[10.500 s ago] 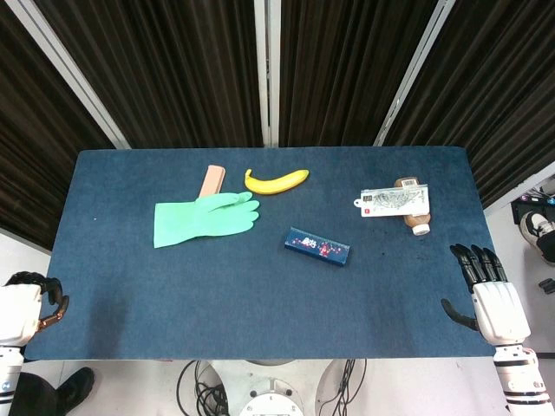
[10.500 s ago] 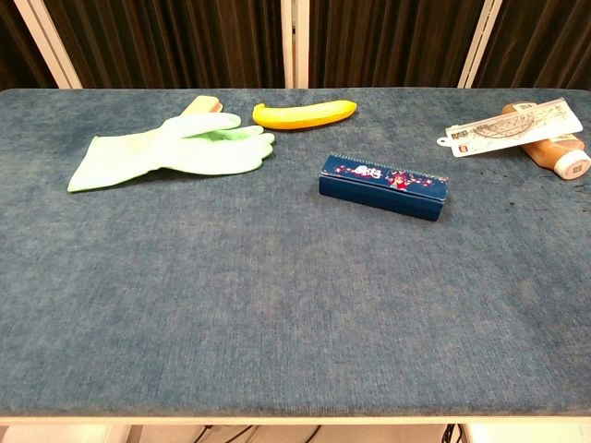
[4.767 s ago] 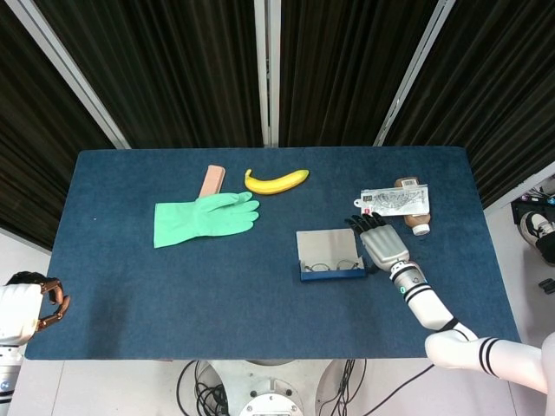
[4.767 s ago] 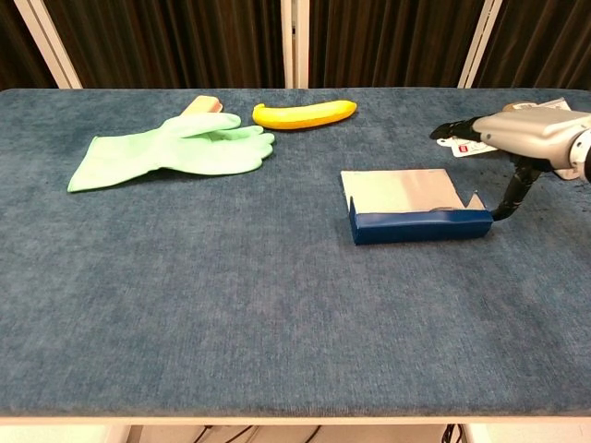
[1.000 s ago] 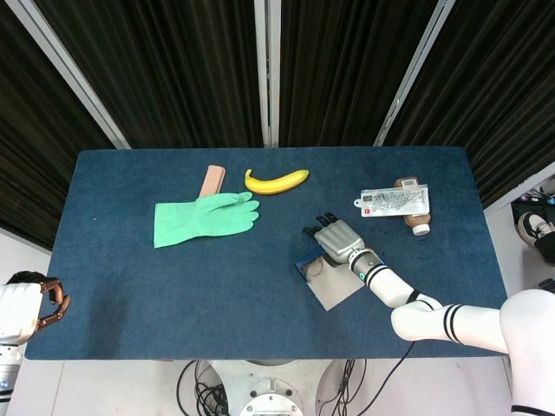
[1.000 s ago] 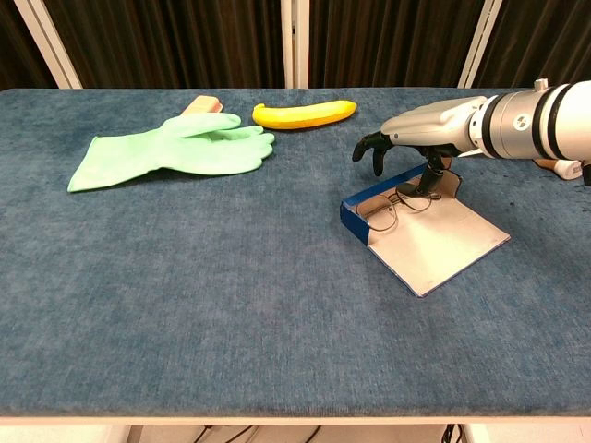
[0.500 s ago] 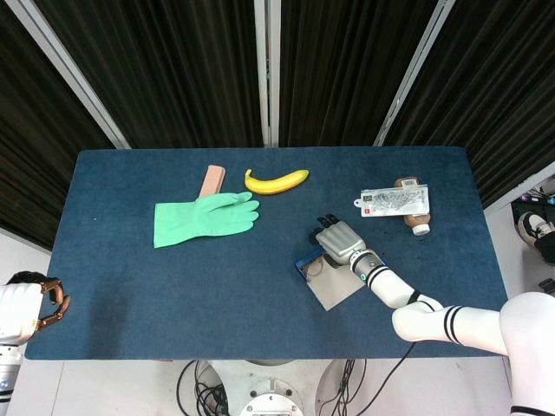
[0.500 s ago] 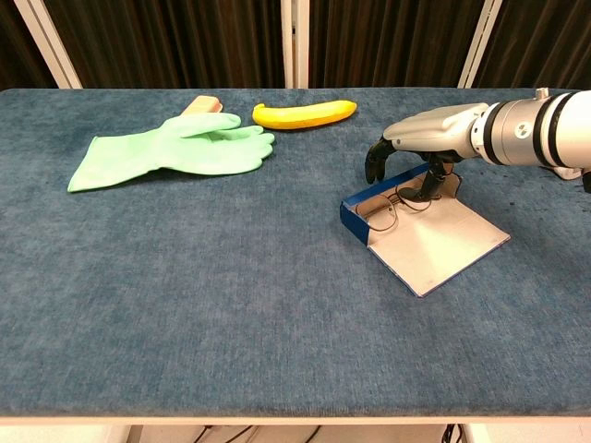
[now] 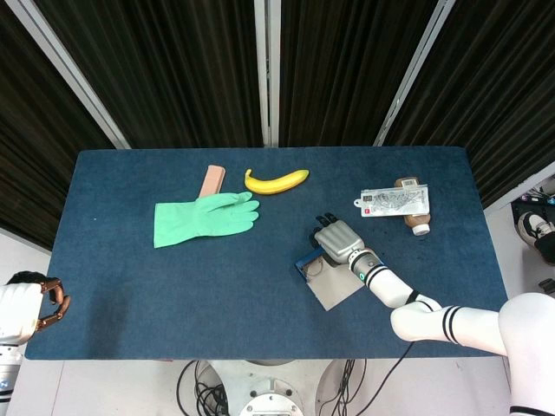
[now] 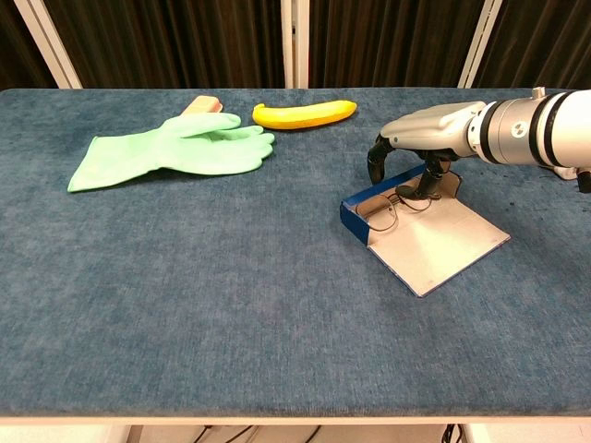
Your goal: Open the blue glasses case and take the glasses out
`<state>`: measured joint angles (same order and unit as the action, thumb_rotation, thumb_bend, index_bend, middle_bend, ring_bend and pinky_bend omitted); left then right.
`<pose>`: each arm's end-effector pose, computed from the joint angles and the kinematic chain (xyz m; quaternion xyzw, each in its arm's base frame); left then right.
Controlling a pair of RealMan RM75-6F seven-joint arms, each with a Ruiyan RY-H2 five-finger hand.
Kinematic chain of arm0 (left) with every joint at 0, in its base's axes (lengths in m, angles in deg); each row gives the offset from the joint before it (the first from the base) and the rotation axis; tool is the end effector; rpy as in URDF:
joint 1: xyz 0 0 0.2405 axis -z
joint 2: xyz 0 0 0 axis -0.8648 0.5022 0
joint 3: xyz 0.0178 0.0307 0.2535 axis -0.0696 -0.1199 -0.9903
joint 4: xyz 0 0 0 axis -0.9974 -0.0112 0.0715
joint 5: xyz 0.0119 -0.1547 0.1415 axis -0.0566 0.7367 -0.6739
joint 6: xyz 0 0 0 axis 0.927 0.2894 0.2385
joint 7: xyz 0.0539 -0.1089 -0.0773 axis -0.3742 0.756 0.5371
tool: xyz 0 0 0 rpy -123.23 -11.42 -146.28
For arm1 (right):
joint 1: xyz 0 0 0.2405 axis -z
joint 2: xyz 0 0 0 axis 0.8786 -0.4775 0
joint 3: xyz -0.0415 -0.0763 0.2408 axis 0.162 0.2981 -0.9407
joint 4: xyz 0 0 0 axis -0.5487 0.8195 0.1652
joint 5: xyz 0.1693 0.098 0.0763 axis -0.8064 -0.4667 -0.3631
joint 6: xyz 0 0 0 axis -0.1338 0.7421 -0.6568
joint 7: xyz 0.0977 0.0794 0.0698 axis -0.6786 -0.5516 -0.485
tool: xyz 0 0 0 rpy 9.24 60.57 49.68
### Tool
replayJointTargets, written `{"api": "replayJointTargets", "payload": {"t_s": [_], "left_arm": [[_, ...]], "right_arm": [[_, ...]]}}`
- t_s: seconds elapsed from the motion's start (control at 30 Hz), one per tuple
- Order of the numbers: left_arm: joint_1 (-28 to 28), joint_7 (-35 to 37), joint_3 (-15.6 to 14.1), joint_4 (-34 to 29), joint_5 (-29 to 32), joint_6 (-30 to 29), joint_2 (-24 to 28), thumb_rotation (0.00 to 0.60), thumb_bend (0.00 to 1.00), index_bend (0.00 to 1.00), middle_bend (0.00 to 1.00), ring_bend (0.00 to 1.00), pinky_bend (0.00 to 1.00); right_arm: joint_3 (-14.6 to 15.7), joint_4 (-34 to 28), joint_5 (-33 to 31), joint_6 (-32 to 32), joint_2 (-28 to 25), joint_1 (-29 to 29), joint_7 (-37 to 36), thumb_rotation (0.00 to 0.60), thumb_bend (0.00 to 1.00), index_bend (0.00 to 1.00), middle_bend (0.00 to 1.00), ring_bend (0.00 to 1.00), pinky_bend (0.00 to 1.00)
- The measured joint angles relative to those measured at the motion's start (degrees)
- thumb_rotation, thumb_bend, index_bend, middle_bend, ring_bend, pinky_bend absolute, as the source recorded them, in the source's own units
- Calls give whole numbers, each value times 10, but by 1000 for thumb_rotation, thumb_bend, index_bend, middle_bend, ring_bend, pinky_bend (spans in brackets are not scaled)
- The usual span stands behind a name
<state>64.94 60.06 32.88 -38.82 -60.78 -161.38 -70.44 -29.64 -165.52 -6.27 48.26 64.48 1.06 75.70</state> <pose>-0.3142 0.1784 0.1627 -0.6001 -0.3964 -0.3730 0.5862 -0.1382 -0.3808 -0.0300 0.8404 -0.3473 0.2094 0.3596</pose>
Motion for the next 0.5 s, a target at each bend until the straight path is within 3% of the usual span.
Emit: {"api": "replayJointTargets", "payload": {"t_s": [0.5], "left_arm": [[0, -2, 0, 0, 0, 0, 0, 600, 373, 658, 667, 428, 333]], "right_arm": [[-20, -4, 2, 21, 8, -4, 10, 600, 435, 575, 348, 0, 0]]}}
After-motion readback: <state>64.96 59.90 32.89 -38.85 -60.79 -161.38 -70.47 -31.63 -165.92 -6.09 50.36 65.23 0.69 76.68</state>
